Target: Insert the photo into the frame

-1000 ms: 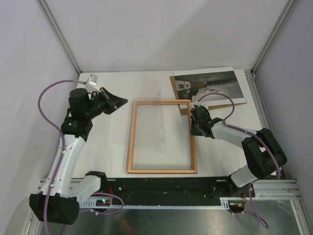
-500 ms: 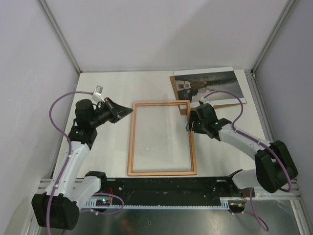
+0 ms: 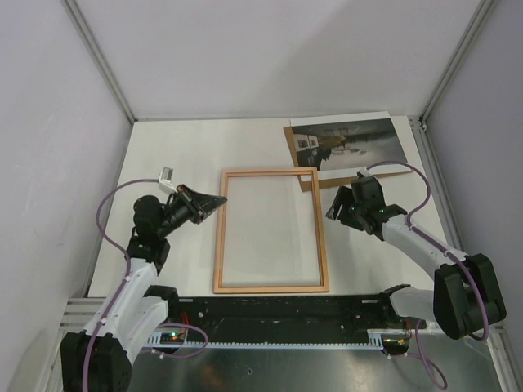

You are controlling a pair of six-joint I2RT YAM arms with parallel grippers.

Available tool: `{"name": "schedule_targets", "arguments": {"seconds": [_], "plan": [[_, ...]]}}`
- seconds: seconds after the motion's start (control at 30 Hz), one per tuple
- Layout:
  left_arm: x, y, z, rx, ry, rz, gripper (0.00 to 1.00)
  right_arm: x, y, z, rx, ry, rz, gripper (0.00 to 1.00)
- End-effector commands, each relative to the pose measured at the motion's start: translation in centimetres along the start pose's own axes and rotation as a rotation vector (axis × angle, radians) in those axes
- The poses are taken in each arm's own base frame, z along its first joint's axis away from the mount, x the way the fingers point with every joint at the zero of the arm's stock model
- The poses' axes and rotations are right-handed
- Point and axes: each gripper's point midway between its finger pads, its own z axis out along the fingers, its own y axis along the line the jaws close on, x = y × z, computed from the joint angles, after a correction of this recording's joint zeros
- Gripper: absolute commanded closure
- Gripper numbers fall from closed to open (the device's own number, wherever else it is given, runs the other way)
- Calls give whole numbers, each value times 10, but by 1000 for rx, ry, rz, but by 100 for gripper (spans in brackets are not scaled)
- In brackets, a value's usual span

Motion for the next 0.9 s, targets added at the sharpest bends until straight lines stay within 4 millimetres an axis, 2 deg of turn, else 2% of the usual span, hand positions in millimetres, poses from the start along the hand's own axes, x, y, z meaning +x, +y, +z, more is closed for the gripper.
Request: {"name": "schedule_targets", "arguments": {"seconds": [0.0, 0.23, 0.5, 0.87], "plan": [[2, -22, -2, 112, -33, 34, 100, 2, 10, -1, -79, 4, 50, 33], [16, -11, -2, 122, -41, 13, 100, 11, 3, 5, -63, 20, 67, 50], [26, -5, 4, 129, -38, 3, 100, 19, 0, 7, -66, 38, 73, 64], [35, 3, 14, 131, -36, -13, 100, 31, -7, 10, -57, 57, 75, 72]]}}
